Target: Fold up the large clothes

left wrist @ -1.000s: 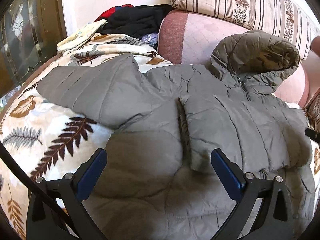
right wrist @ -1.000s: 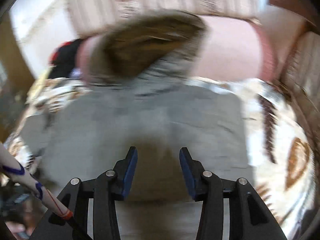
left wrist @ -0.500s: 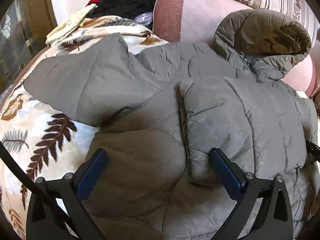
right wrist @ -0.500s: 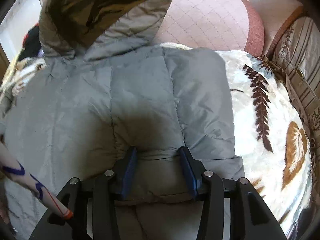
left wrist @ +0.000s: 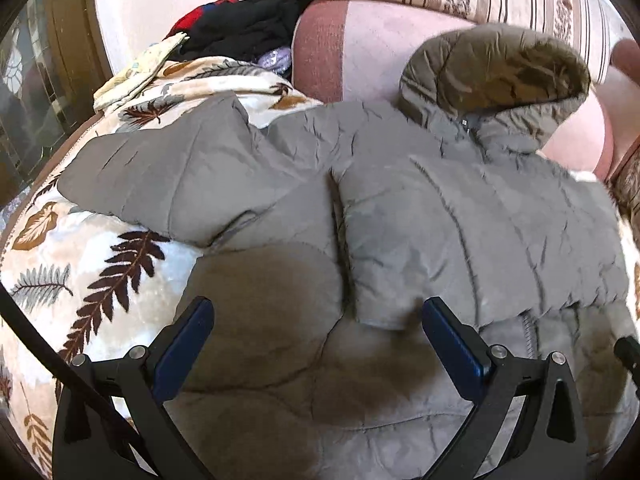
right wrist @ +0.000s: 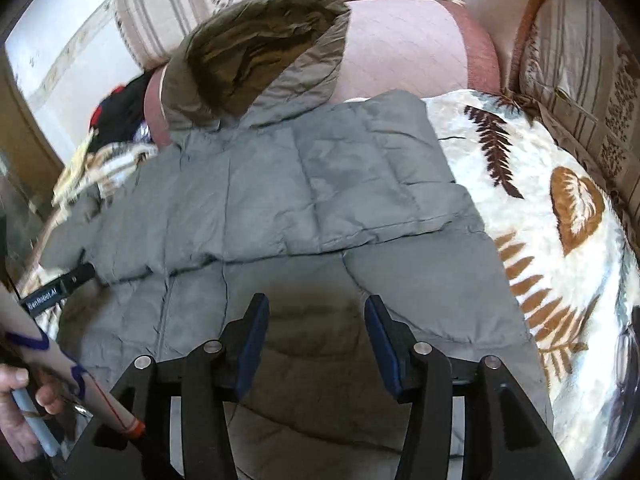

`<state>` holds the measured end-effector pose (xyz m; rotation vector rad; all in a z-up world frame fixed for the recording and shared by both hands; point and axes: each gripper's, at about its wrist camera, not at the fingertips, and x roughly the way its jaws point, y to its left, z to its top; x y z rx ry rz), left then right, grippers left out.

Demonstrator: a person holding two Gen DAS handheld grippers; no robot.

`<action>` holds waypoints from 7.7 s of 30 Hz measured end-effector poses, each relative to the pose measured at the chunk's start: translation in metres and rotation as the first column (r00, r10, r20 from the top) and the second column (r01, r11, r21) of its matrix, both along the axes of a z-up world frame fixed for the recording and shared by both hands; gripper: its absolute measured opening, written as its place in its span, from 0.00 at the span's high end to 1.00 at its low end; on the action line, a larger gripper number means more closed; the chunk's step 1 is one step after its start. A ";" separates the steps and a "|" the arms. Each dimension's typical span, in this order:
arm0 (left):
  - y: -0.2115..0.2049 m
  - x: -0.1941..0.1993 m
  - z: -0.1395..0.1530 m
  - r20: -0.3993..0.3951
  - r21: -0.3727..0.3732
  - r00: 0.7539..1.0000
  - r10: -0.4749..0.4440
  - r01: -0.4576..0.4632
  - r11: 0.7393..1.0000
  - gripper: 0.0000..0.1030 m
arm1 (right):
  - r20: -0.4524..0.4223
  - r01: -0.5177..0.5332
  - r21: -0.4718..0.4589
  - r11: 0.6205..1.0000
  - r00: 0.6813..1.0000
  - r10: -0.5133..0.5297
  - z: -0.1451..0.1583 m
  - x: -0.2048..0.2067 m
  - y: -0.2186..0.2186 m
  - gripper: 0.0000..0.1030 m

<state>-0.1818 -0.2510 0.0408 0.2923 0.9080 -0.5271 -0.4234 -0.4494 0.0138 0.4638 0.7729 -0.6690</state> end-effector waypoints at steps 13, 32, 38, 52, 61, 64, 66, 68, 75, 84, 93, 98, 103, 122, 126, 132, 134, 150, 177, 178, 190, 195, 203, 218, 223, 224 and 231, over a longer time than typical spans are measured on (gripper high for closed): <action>-0.016 0.001 -0.029 0.037 0.089 0.999 0.001 -0.004 0.996 0.00 | -0.128 -0.077 -0.068 0.995 0.989 0.068 -0.043 0.030 0.012 0.55; 0.049 0.033 0.026 0.079 -0.176 0.987 0.139 -0.123 0.977 0.00 | -0.150 -0.113 -0.100 0.988 0.984 0.098 -0.047 0.035 0.018 0.38; 0.075 0.064 0.028 0.091 -0.151 0.974 0.208 -0.193 0.969 0.00 | -0.154 -0.116 -0.103 0.988 0.983 0.099 -0.047 0.036 0.019 0.37; 0.197 0.135 0.029 0.042 -0.186 0.886 0.461 -0.446 0.875 0.00 | 0.019 -0.210 -0.189 0.959 0.976 0.217 0.002 0.025 0.051 0.35; 0.266 0.228 0.035 -0.159 -0.253 0.835 0.527 -0.550 0.796 0.17 | 0.000 -0.375 -0.235 0.897 0.923 0.386 -0.002 0.029 0.088 0.33; 0.287 0.264 0.027 -0.207 -0.228 0.810 0.549 -0.585 0.778 0.21 | 0.011 -0.381 -0.223 0.897 0.920 0.393 -0.002 0.031 0.086 0.33; 0.302 0.287 0.014 -0.287 -0.259 0.788 0.545 -0.612 0.747 0.29 | 0.012 -0.380 -0.218 0.899 0.920 0.391 -0.004 0.033 0.086 0.33; 0.310 0.302 0.001 -0.345 -0.276 0.765 0.543 -0.636 0.720 0.38 | 0.005 -0.378 -0.211 0.901 0.922 0.388 -0.007 0.036 0.086 0.33; 0.318 0.332 -0.026 -0.406 -0.367 0.741 0.535 -0.668 0.647 0.46 | -0.001 -0.383 -0.197 0.902 0.920 0.391 -0.012 0.042 0.083 0.33; 0.289 0.356 -0.032 -0.321 -0.387 0.781 0.536 -0.625 0.678 0.56 | 0.021 -0.360 -0.125 0.924 0.931 0.366 -0.022 0.044 0.070 0.33; 0.296 0.320 0.001 -0.250 -0.458 0.806 0.536 -0.586 0.668 0.88 | 0.047 -0.346 -0.128 0.930 0.934 0.354 -0.016 0.040 0.067 0.33; 0.294 0.296 0.050 -0.182 -0.472 0.832 0.523 -0.541 0.696 0.88 | 0.075 -0.301 -0.146 0.942 0.946 0.314 -0.005 0.031 0.061 0.33; 0.276 0.267 0.112 -0.122 -0.499 0.867 0.483 -0.474 0.725 0.88 | 0.111 -0.257 -0.151 0.954 0.955 0.275 0.006 0.019 0.051 0.33; 0.062 0.053 0.223 0.042 -0.464 0.997 0.063 -0.036 0.885 0.88 | 0.298 -0.104 -0.050 0.993 0.948 0.114 0.041 -0.035 0.000 0.33; 0.011 0.011 0.206 0.043 -0.426 0.998 -0.035 0.050 0.903 0.88 | 0.319 -0.074 -0.022 0.997 0.945 0.077 0.042 -0.042 -0.012 0.33; -0.058 -0.033 0.148 -0.040 -0.349 0.991 -0.129 0.107 0.931 0.88 | 0.342 -0.031 0.015 0.999 0.940 0.024 0.041 -0.053 -0.029 0.33; -0.076 -0.044 0.122 -0.069 -0.323 0.987 -0.144 0.115 0.939 0.88 | 0.349 -0.023 0.033 0.999 0.937 0.011 0.041 -0.055 -0.034 0.33; -0.097 -0.106 0.037 -0.097 -0.212 0.943 -0.319 0.294 0.932 0.49 | 0.374 -0.013 0.128 0.992 0.927 -0.037 0.031 -0.056 -0.054 0.33; 0.057 0.080 0.012 -0.054 -0.325 0.993 0.106 -0.118 0.938 0.43 | 0.399 -0.210 0.276 0.938 0.913 0.087 -0.017 0.039 -0.054 0.78; 0.054 0.078 0.012 -0.039 -0.304 0.994 0.104 -0.111 0.946 0.43 | 0.391 -0.195 0.241 0.951 0.916 0.089 -0.011 0.034 -0.054 0.78; 0.026 0.063 -0.020 -0.016 -0.126 0.998 0.065 -0.067 0.990 0.34 | 0.202 -0.057 0.180 0.982 0.979 0.020 -0.031 0.030 -0.065 0.79; 0.028 0.058 -0.012 0.027 -0.127 0.997 0.073 -0.069 0.990 0.34 | 0.186 -0.047 0.193 0.980 0.982 0.010 -0.032 0.031 -0.067 0.79; 0.018 0.015 0.034 0.222 -0.195 0.975 0.007 0.037 0.980 0.34 | 0.217 0.065 -0.077 0.995 0.975 -0.047 0.024 0.010 -0.044 0.63; -0.028 -0.006 -0.023 0.116 -0.048 0.989 -0.093 0.099 0.994 0.22 | 0.034 -0.070 -0.064 0.995 0.997 0.072 -0.028 0.051 -0.041 0.58; -0.030 -0.010 -0.027 0.145 -0.029 0.985 -0.094 0.099 0.995 0.21 | 0.035 -0.069 -0.044 0.997 0.997 0.071 -0.032 0.048 -0.042 0.56; -0.030 -0.011 -0.027 0.147 -0.028 0.985 -0.094 0.099 0.995 0.21 | 0.032 -0.070 -0.049 0.996 0.997 0.071 -0.032 0.048 -0.041 0.56; -0.030 -0.014 -0.027 0.173 -0.013 0.981 -0.094 0.097 0.995 0.21 | 0.033 -0.072 -0.045 0.996 0.997 0.074 -0.032 0.048 -0.039 0.54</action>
